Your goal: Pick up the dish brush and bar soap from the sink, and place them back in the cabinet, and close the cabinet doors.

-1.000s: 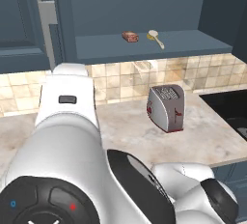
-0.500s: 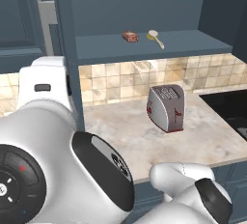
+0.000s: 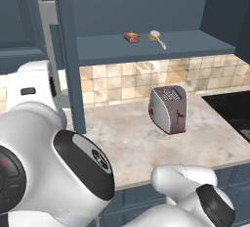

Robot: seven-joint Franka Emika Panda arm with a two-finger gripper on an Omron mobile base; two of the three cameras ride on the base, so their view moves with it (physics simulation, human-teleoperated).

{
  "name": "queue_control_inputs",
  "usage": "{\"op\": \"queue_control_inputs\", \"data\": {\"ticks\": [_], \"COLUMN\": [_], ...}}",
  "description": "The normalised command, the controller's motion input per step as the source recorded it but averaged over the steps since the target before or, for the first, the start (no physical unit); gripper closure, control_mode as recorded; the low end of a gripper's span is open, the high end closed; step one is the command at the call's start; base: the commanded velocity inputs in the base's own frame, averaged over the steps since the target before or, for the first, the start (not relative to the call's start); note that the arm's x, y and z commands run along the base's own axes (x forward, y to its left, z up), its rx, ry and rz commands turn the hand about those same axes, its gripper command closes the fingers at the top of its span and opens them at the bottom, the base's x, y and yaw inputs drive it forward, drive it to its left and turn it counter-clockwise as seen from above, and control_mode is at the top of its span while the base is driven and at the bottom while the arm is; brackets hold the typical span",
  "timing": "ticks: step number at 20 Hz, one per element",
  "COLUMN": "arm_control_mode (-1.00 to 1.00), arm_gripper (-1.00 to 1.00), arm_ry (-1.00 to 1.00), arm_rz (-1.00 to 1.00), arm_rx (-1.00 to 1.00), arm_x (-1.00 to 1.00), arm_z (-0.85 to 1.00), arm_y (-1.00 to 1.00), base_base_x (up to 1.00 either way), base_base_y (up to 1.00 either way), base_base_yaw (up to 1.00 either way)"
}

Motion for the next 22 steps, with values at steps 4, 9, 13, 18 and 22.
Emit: {"op": "queue_control_inputs", "data": {"ticks": [4, 9, 13, 18, 22], "arm_control_mode": [-1.0, -1.0, -1.0, -1.0, -1.0], "arm_gripper": [-1.0, -1.0, -1.0, -1.0, -1.0], "arm_ry": [-0.01, 0.0, 0.0, 0.0, 0.0], "arm_rz": [0.0, 0.0, 0.0, 0.0, 0.0], "arm_rx": [-0.05, -0.03, 0.0, 0.0, 0.0], "arm_x": [0.23, 0.25, 0.06, 0.07, 0.19], "arm_z": [-0.01, 0.0, 0.0, 0.0, 0.0], "arm_y": [0.24, 0.24, 0.07, 0.0, 0.0], "base_base_x": [0.0, 0.0, 0.0, 0.0, 0.0], "base_base_y": [0.0, 0.0, 0.0, 0.0, 0.0], "base_base_yaw": [0.0, 0.0, 0.0, 0.0, 0.0]}}
